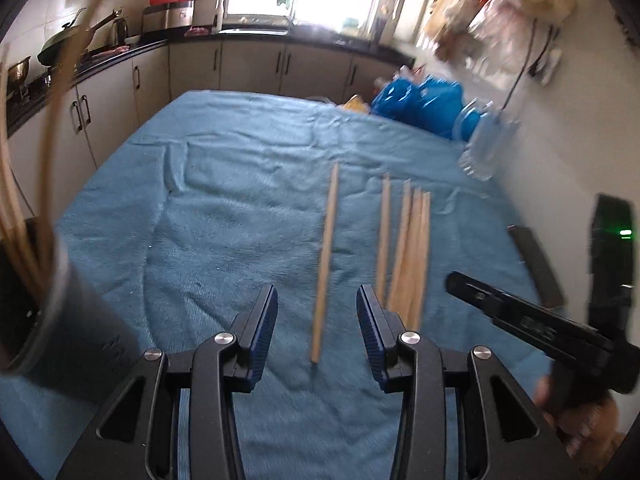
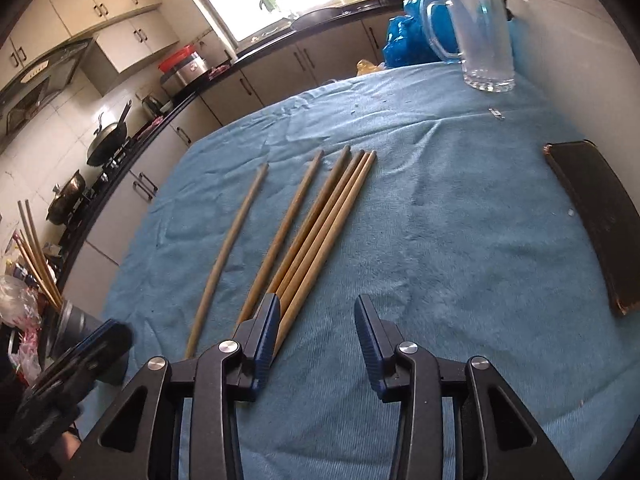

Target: Organize utensils

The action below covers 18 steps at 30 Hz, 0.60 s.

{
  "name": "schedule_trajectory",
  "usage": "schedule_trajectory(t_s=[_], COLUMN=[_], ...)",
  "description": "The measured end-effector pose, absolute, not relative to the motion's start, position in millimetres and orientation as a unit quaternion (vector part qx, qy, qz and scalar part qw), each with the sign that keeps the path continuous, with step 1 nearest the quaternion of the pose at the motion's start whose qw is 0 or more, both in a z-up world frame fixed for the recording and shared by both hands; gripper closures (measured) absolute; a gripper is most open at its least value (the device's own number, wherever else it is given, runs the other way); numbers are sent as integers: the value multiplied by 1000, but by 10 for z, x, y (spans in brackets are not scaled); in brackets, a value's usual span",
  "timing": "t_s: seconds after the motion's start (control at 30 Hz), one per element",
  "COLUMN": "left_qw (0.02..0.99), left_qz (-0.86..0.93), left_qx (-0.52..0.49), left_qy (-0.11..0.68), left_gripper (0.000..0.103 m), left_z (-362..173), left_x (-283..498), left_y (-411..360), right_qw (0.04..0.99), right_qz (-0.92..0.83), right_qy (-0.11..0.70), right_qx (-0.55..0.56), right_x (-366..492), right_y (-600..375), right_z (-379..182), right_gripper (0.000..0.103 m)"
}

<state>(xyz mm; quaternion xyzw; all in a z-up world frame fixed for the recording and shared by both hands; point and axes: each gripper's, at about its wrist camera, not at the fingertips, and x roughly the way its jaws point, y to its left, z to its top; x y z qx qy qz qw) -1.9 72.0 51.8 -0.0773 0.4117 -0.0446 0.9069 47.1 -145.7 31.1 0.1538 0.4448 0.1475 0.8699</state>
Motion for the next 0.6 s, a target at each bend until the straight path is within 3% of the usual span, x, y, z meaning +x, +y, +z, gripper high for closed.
schedule_trajectory(t_s=[0.23,0.4,0.6], left_qw=[888,887,889], left_qz=[-33,-29,-31], left_qx=[-73,-60,-57], left_qy=[452,456,454], left_gripper=[64,80,81], left_z=[193,138,140], left_x=[255,320,337], left_y=[694,663,654], right_qw=[877,883,882], right_qz=[141,111,94], right_qy=[453,454,461], right_qx=[81,28,-5], right_x=[578,550,513], right_y=[-1175,-1079,-1086], right_z=[196,200,222], right_gripper=[66,68,71])
